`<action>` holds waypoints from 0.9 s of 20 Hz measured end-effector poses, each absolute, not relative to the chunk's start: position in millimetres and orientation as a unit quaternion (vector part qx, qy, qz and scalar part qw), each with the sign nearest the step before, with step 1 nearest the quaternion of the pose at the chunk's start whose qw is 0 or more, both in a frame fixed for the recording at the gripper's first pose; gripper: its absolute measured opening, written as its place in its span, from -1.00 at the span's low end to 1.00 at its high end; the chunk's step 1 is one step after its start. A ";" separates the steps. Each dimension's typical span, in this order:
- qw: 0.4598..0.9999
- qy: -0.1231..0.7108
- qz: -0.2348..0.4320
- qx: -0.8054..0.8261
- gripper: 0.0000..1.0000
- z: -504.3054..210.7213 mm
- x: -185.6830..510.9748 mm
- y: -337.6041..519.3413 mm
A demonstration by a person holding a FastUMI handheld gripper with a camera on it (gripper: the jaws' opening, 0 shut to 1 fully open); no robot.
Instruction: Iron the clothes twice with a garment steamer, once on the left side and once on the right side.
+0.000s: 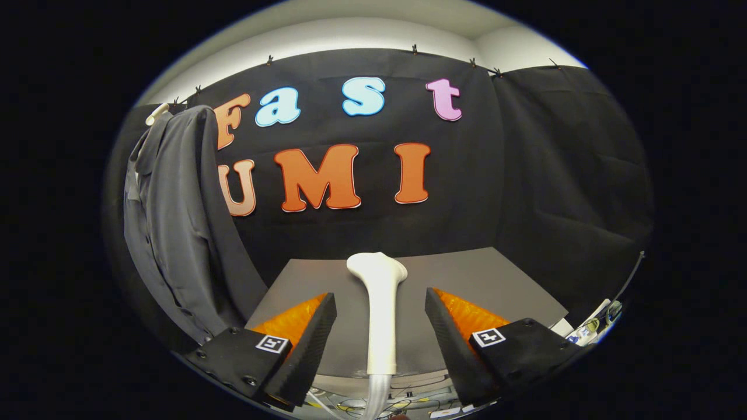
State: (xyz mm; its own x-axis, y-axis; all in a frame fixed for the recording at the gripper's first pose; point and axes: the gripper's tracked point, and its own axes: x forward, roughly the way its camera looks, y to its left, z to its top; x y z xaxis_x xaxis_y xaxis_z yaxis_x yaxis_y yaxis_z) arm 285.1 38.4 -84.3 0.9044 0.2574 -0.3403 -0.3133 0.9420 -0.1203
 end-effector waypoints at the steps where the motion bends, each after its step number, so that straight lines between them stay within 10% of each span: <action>1: 0.970 0.172 0.146 -0.088 0.96 -91.5 293.8 39.6; 18: 0.936 0.322 0.134 -0.055 0.97 -184.6 352.7 40.7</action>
